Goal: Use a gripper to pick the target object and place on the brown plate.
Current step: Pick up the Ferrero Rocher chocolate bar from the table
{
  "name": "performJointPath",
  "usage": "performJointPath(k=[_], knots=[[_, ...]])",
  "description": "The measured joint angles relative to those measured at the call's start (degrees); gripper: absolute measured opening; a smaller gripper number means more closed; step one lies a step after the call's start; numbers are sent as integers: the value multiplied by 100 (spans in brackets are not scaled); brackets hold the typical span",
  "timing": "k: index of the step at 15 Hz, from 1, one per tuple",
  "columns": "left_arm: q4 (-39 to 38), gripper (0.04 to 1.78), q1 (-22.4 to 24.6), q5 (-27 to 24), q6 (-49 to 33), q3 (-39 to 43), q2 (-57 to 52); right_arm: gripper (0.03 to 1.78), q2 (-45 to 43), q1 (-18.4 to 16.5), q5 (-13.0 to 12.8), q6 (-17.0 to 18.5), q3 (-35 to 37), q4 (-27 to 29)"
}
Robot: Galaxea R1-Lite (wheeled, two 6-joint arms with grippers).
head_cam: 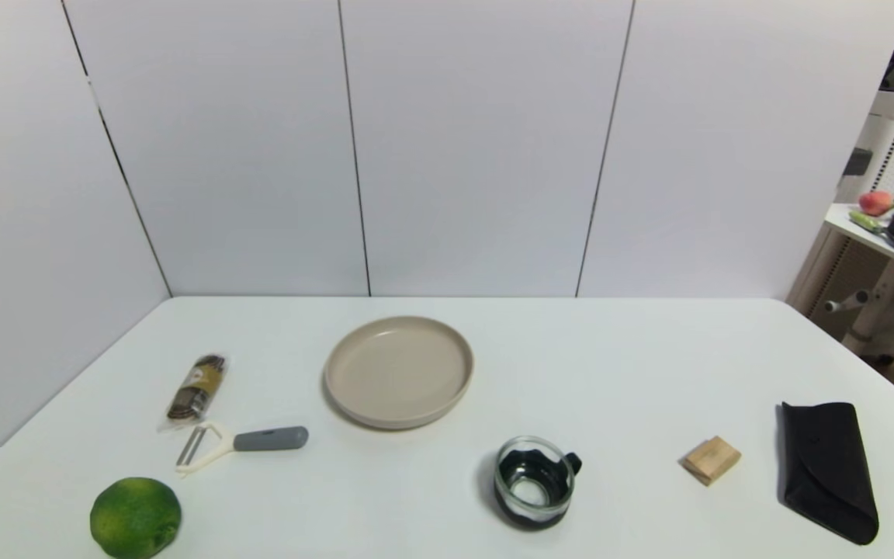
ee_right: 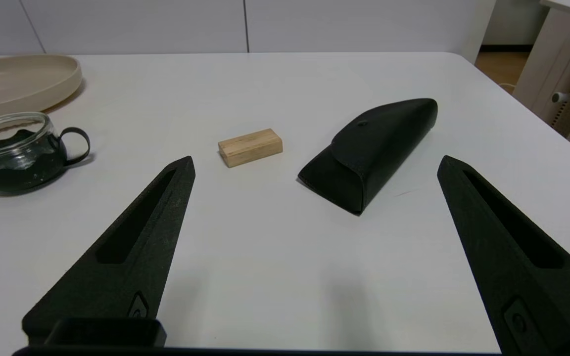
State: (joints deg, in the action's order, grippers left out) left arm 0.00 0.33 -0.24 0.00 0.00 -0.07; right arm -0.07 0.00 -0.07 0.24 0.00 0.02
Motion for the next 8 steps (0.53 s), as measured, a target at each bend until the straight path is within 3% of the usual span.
performJointPath(k=[8], knots=[[0, 169, -2, 0, 0, 0, 2, 169, 0, 0, -2, 2, 0, -2]])
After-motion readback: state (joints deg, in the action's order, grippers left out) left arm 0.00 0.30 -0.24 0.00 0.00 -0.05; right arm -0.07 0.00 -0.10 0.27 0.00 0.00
